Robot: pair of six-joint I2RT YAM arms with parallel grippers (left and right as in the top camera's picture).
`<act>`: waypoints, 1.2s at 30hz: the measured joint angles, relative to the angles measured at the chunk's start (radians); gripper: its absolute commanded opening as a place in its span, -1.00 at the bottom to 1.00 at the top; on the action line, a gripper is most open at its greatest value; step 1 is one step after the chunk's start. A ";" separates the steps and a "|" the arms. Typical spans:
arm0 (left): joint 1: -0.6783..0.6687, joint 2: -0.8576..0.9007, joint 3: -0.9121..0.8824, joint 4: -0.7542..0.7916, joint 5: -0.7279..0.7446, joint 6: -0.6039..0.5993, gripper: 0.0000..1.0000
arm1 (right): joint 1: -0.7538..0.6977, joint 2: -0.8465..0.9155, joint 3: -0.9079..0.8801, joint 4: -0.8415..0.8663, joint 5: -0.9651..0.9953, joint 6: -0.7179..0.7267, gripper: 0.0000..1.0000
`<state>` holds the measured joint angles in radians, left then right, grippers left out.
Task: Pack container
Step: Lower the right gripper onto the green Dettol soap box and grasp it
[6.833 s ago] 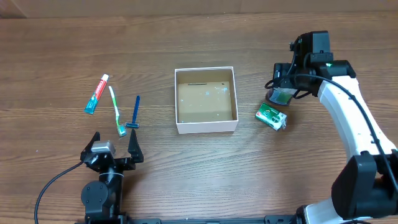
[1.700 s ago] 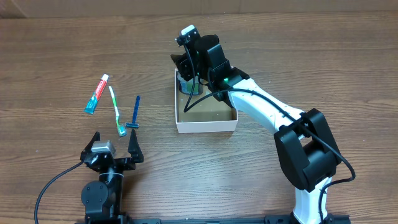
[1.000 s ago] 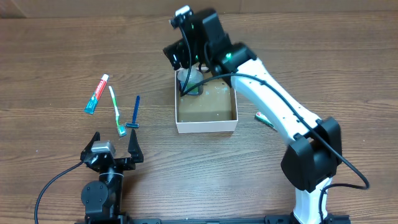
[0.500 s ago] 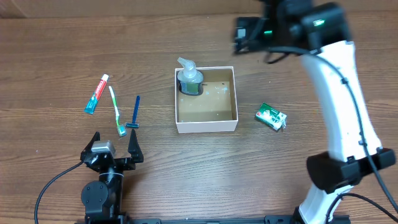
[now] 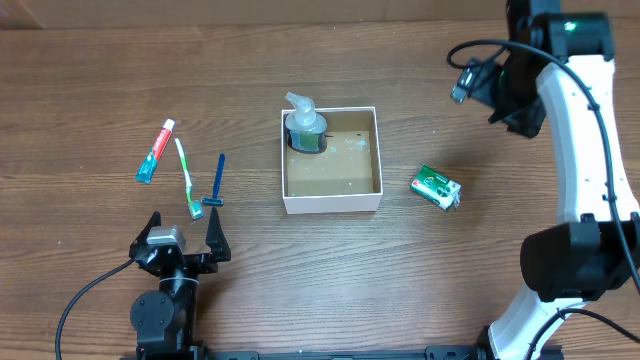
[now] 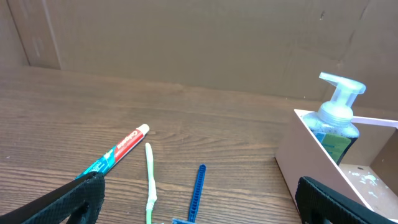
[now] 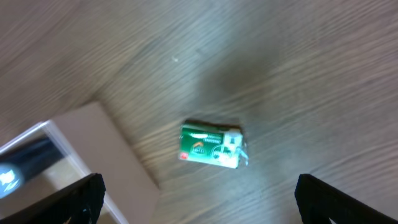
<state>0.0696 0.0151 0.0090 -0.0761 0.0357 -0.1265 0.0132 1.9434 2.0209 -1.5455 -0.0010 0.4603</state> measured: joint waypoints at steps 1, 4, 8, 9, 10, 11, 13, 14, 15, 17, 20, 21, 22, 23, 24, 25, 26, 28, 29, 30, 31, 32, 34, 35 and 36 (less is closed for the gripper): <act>0.000 0.000 0.000 0.000 0.000 0.000 1.00 | 0.000 0.001 -0.054 0.020 0.005 0.010 1.00; 0.000 0.000 0.000 0.000 0.000 0.000 1.00 | 0.002 0.001 -0.201 0.097 0.002 0.026 1.00; 0.000 0.000 0.000 0.000 0.000 0.000 1.00 | 0.003 0.001 -0.368 0.194 -0.013 0.046 1.00; 0.000 0.000 0.000 0.000 0.000 0.000 1.00 | 0.003 0.001 -0.395 0.212 -0.017 0.049 1.00; 0.000 0.000 0.000 0.001 0.000 0.000 1.00 | 0.003 0.001 -0.429 0.237 -0.019 0.059 1.00; 0.000 0.000 0.000 0.001 0.000 0.000 1.00 | 0.003 0.001 -0.448 0.251 -0.021 0.063 1.00; 0.000 0.000 0.000 0.000 0.000 0.000 1.00 | 0.004 0.001 -0.481 0.287 -0.026 0.071 1.00; 0.000 0.000 0.000 0.000 0.000 0.000 1.00 | 0.005 0.001 -0.494 0.308 -0.029 0.072 1.00; 0.000 0.000 0.000 0.000 0.000 0.000 1.00 | 0.005 0.001 -0.512 0.334 -0.037 0.076 1.00; 0.000 0.000 0.000 0.000 0.000 0.000 1.00 | 0.010 0.001 -0.541 0.374 -0.050 0.080 1.00; 0.000 0.000 0.000 0.000 0.000 0.000 1.00 | 0.021 0.001 -0.573 0.419 -0.069 0.083 1.00; 0.000 0.000 0.000 0.000 0.000 0.000 1.00 | 0.036 0.001 -0.591 0.440 -0.079 0.082 1.00; 0.000 0.000 0.000 0.000 0.000 0.000 1.00 | 0.045 0.001 -0.605 0.457 -0.082 0.083 1.00; 0.000 0.000 0.000 0.000 0.000 0.000 1.00 | 0.053 0.001 -0.612 0.464 -0.085 0.082 1.00; 0.000 0.000 0.000 0.000 0.000 0.000 1.00 | 0.063 0.001 -0.623 0.473 -0.089 0.082 1.00; 0.000 0.000 0.000 0.000 0.000 0.000 1.00 | 0.072 0.001 -0.632 0.478 -0.092 0.082 1.00; 0.000 0.000 0.000 0.000 0.000 0.000 1.00 | 0.078 0.001 -0.638 0.482 -0.095 0.082 1.00; 0.000 0.000 0.000 0.000 0.000 0.000 1.00 | 0.090 0.001 -0.653 0.489 -0.100 0.082 1.00; 0.000 0.000 0.000 0.000 0.000 0.000 1.00 | 0.092 0.001 -0.659 0.491 -0.100 0.082 1.00; 0.000 0.000 0.000 0.000 0.000 0.000 1.00 | 0.092 0.001 -0.664 0.493 -0.100 0.082 1.00; 0.000 0.000 0.000 0.000 0.000 0.000 1.00 | 0.091 0.001 -0.671 0.496 -0.099 0.082 1.00; 0.000 0.000 0.000 0.000 0.000 0.000 1.00 | 0.092 0.001 -0.678 0.499 -0.098 0.082 1.00; 0.000 0.000 0.000 0.000 0.000 0.000 1.00 | 0.092 0.000 -0.690 0.510 -0.094 0.085 1.00; 0.000 0.000 0.000 0.000 0.000 0.000 1.00 | 0.092 0.000 -0.697 0.515 -0.090 0.086 1.00; 0.000 0.000 0.000 0.000 0.000 0.000 1.00 | 0.091 -0.002 -0.708 0.525 -0.084 0.089 1.00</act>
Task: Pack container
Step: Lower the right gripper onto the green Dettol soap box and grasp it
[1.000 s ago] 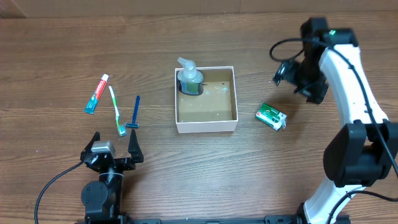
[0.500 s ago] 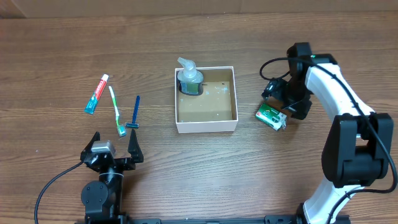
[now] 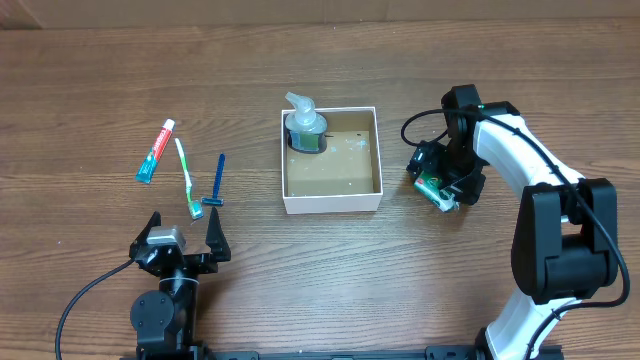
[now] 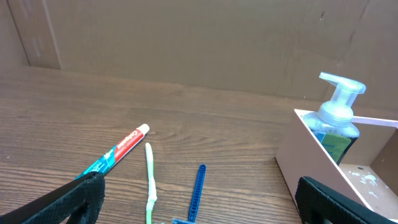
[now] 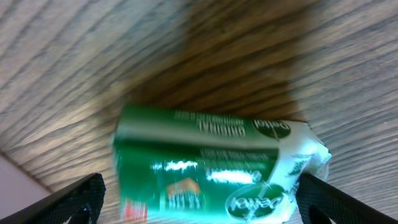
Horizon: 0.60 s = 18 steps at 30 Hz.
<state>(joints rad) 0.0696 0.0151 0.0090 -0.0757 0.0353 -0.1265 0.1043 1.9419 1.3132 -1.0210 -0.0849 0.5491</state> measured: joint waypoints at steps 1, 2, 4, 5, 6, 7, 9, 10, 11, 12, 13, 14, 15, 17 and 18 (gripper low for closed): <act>0.000 0.000 0.000 0.000 0.000 0.000 1.00 | 0.000 -0.003 -0.013 0.008 0.007 0.005 1.00; 0.000 0.000 0.000 0.000 0.000 0.000 1.00 | 0.000 -0.006 -0.024 0.017 0.012 0.009 1.00; 0.000 0.000 0.000 0.000 0.000 0.000 1.00 | -0.003 -0.008 -0.050 0.034 0.018 0.019 1.00; 0.000 0.000 0.000 0.000 0.000 0.000 1.00 | -0.004 -0.008 -0.065 0.045 0.020 0.024 1.00; 0.000 0.000 0.000 0.000 0.000 0.000 1.00 | -0.005 -0.010 -0.075 0.053 0.015 0.028 1.00; 0.000 0.000 0.000 0.000 0.000 0.000 1.00 | -0.005 -0.013 -0.079 0.060 0.015 0.031 1.00; 0.000 0.000 0.000 0.000 0.000 0.000 1.00 | -0.005 -0.018 -0.085 0.069 0.015 0.038 1.00; 0.000 0.000 0.000 0.000 0.000 0.000 1.00 | -0.005 -0.020 -0.089 0.072 0.015 0.040 1.00; 0.000 0.000 0.000 0.000 0.000 0.000 1.00 | -0.005 -0.021 -0.090 0.075 0.015 0.041 1.00; 0.000 0.000 0.000 0.000 0.000 0.000 1.00 | -0.005 -0.022 -0.091 0.077 0.015 0.043 0.99; 0.000 0.000 0.000 0.000 0.000 0.000 1.00 | -0.005 -0.023 -0.092 0.077 0.015 0.045 0.92; 0.000 0.000 0.000 0.000 0.000 0.000 1.00 | -0.005 -0.023 -0.092 0.078 0.015 0.046 0.73; 0.000 0.000 0.000 0.000 0.000 0.000 1.00 | -0.005 -0.023 -0.092 0.077 0.017 0.047 0.57; 0.000 0.000 0.000 0.000 0.000 0.000 1.00 | -0.006 -0.028 -0.092 0.062 0.038 0.050 0.09; 0.000 0.000 0.000 0.000 0.000 0.000 1.00 | -0.008 -0.034 -0.095 0.055 0.048 0.057 -0.07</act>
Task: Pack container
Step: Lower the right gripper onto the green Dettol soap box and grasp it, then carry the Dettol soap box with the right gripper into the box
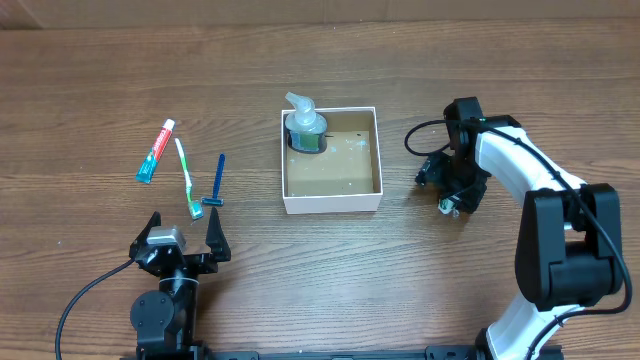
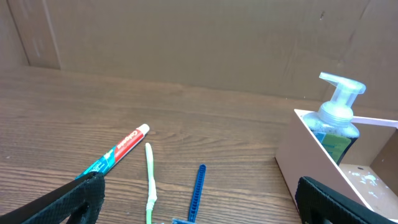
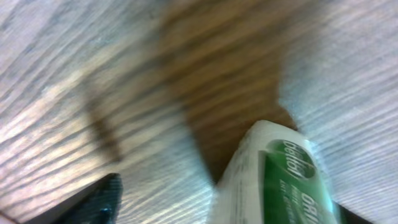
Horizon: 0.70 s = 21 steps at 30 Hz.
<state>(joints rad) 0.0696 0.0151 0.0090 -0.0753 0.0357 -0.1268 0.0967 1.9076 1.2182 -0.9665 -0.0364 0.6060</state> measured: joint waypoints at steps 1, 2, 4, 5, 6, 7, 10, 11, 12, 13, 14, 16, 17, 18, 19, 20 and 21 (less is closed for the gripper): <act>0.000 0.000 0.000 0.000 0.000 0.000 1.00 | -0.002 -0.004 -0.002 -0.005 0.010 -0.003 -0.21; 0.000 0.000 0.000 0.000 0.000 0.000 1.00 | -0.002 -0.005 -0.003 -0.002 0.013 -0.002 -0.30; 0.000 0.000 0.000 0.000 0.000 0.000 1.00 | -0.003 -0.005 -0.003 0.005 0.014 -0.004 -0.47; 0.000 0.000 0.000 0.000 0.000 0.000 1.00 | -0.003 -0.005 -0.003 0.009 0.014 -0.003 -0.56; 0.000 0.000 0.000 0.000 0.000 0.000 1.00 | -0.003 -0.005 -0.003 0.012 0.013 -0.001 -0.60; 0.000 0.000 0.000 0.000 0.000 0.000 1.00 | -0.003 -0.005 -0.003 0.012 0.013 -0.002 -0.64; 0.000 0.000 0.000 0.000 0.000 0.000 1.00 | -0.003 -0.005 -0.003 0.010 0.012 -0.004 -0.92; 0.000 0.000 0.000 0.000 0.000 0.000 1.00 | -0.003 -0.005 -0.003 0.009 0.011 -0.005 -0.92; 0.000 0.000 0.000 0.000 0.000 0.000 1.00 | -0.003 -0.005 -0.002 0.006 0.011 -0.005 -0.92; 0.000 0.000 0.000 0.000 0.000 0.000 1.00 | -0.003 -0.005 0.001 0.002 0.011 -0.005 -0.92; 0.000 0.000 0.000 0.000 0.000 0.000 1.00 | -0.003 -0.005 0.003 -0.004 0.012 -0.004 -0.91; 0.000 0.000 0.000 0.000 0.000 0.000 1.00 | -0.003 -0.003 0.013 -0.032 0.011 -0.008 -0.87; 0.000 0.000 0.000 0.000 0.000 0.000 1.00 | -0.003 -0.003 0.019 -0.056 0.011 -0.014 -0.87; 0.000 0.000 0.000 0.000 0.000 0.000 1.00 | -0.002 -0.002 0.032 -0.089 0.011 -0.024 -0.87; 0.000 0.000 0.000 0.000 0.000 0.000 1.00 | -0.002 -0.002 0.045 -0.113 0.011 -0.032 -0.87; 0.000 0.000 0.000 0.000 0.000 0.000 1.00 | -0.002 -0.002 0.071 -0.143 0.011 -0.041 -0.87; 0.000 0.000 0.000 0.000 0.000 0.000 1.00 | -0.002 -0.002 0.135 -0.196 0.012 -0.062 -0.87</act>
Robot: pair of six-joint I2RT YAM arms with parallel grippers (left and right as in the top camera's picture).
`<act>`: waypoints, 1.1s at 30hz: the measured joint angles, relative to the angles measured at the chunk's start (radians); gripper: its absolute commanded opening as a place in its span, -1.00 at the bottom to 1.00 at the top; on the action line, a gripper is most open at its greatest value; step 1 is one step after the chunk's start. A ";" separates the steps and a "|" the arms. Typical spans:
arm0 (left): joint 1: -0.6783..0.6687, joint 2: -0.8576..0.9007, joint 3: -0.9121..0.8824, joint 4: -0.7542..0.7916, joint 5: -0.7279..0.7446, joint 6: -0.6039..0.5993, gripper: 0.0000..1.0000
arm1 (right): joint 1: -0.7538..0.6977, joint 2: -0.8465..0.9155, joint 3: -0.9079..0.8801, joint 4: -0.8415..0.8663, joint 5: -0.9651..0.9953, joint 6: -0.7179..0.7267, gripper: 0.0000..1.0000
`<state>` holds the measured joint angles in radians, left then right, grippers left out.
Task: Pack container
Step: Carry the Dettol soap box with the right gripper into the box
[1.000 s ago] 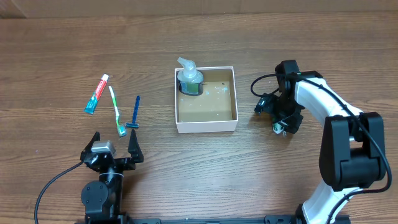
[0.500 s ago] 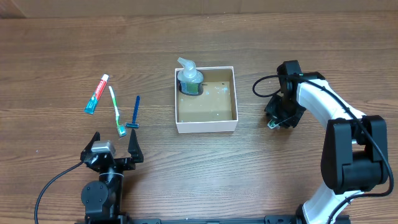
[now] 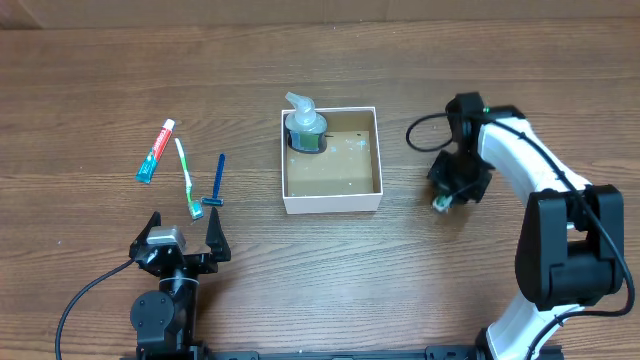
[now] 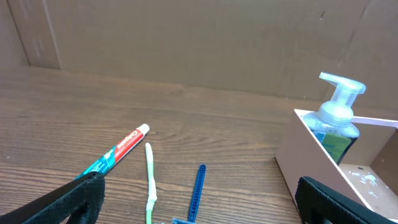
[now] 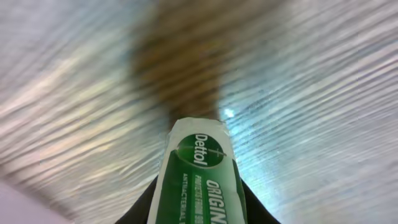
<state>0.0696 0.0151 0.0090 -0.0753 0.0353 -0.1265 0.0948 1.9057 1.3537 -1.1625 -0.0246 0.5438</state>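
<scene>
The white open box (image 3: 366, 200) stands mid-table with a foam soap dispenser (image 3: 305, 128) in its back left corner. My right gripper (image 3: 455, 185) is just right of the box, shut on a green Dettol soap packet (image 5: 200, 177), whose white end (image 3: 440, 204) sticks out below the fingers; the table under it is blurred. Toothpaste (image 3: 155, 152), a green toothbrush (image 3: 186, 178) and a blue razor (image 3: 215, 182) lie left of the box. My left gripper (image 3: 180, 245) rests open near the front edge, with the toothpaste (image 4: 115, 154), toothbrush (image 4: 150, 180), razor (image 4: 196, 191) and dispenser (image 4: 336, 118) ahead of it.
The box's near wall (image 4: 308, 165) rises at the right of the left wrist view. A brown cardboard backdrop (image 4: 186, 37) closes off the far side. My right arm's white links (image 3: 540, 170) reach along the table's right side.
The right gripper has turned the packet end-on and sits a little closer to the box; the packet now fills the middle of its view. The left arm has not moved.
The right gripper first hung high at the back right, with the soap packet lying flat right of the box. It then stood low over the packet, then closed around it. Now it holds the packet. The left arm and the items on the left stayed put.
</scene>
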 measured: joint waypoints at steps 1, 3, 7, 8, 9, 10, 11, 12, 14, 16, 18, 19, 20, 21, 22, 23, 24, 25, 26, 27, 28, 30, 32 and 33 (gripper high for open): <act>0.000 0.000 0.000 0.000 0.000 0.000 1.00 | 0.001 -0.003 0.036 -0.010 0.000 -0.010 -0.87; 0.000 0.000 0.000 0.000 0.000 0.000 1.00 | 0.006 -0.008 0.117 -0.069 0.003 -0.032 -0.87; 0.000 0.000 0.000 0.000 0.000 0.000 1.00 | 0.040 -0.062 0.274 -0.127 -0.018 -0.087 -0.87; 0.000 0.000 0.000 0.000 0.000 0.000 1.00 | 0.054 -0.085 0.308 -0.129 -0.032 -0.100 -0.87; 0.000 0.000 0.000 0.000 0.000 0.000 1.00 | 0.066 -0.104 0.329 -0.123 -0.045 -0.111 -0.87; 0.000 0.000 0.000 0.000 0.000 0.000 1.00 | 0.091 -0.145 0.363 -0.114 -0.072 -0.117 -0.86; 0.000 0.000 0.000 0.000 0.000 0.000 1.00 | 0.107 -0.166 0.372 -0.098 -0.085 -0.122 -0.86; 0.000 0.000 0.000 0.000 0.000 0.000 1.00 | 0.134 -0.197 0.380 -0.060 -0.107 -0.126 -0.86; 0.000 0.000 0.000 0.000 0.000 0.000 1.00 | 0.179 -0.229 0.391 -0.019 -0.133 -0.130 -0.86; 0.000 0.000 0.000 0.000 0.000 0.000 1.00 | 0.228 -0.243 0.396 0.018 -0.151 -0.133 -0.85; 0.000 0.000 0.000 0.000 0.000 0.000 1.00 | 0.278 -0.243 0.396 0.056 -0.162 -0.135 -0.85; 0.000 0.000 0.000 0.000 0.000 0.000 1.00 | 0.298 -0.239 0.396 0.077 -0.167 -0.136 -0.85; 0.000 0.000 0.000 0.000 0.000 0.000 1.00 | 0.314 -0.234 0.396 0.095 -0.175 -0.137 -0.85; 0.000 0.000 0.000 0.000 0.000 0.000 1.00 | 0.328 -0.228 0.396 0.115 -0.178 -0.137 -0.85; 0.000 0.000 0.000 0.000 0.000 0.000 1.00 | 0.335 -0.222 0.396 0.127 -0.180 -0.136 -0.85; 0.000 0.000 0.000 0.000 0.000 0.000 1.00 | 0.343 -0.213 0.396 0.144 -0.181 -0.134 -0.85; 0.000 0.000 0.000 0.000 0.000 0.000 1.00 | 0.347 -0.201 0.396 0.159 -0.182 -0.133 -0.85; 0.000 0.000 0.000 0.000 0.000 0.000 1.00 | 0.349 -0.192 0.396 0.172 -0.182 -0.132 -0.85; 0.000 0.000 0.000 0.000 0.000 0.000 1.00 | 0.349 -0.176 0.396 0.182 -0.182 -0.130 -0.85; 0.000 0.000 0.000 0.000 0.000 0.000 1.00 | 0.349 -0.159 0.396 0.190 -0.180 -0.129 -0.85; 0.000 0.000 0.000 0.000 0.000 0.000 1.00 | 0.349 -0.142 0.396 0.197 -0.180 -0.129 -0.85; 0.000 0.000 0.000 0.000 0.000 0.000 1.00 | 0.349 -0.107 0.396 0.208 -0.177 -0.129 -0.85; 0.000 0.000 0.000 0.000 0.000 0.000 1.00 | 0.349 -0.070 0.395 0.214 -0.177 -0.129 -0.85; 0.000 0.000 0.000 0.000 0.000 0.000 1.00 | 0.349 -0.057 0.395 0.216 -0.177 -0.129 -0.85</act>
<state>0.0696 0.0151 0.0090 -0.0753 0.0357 -0.1265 0.4442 1.8488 1.7485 -0.9463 -0.2016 0.4145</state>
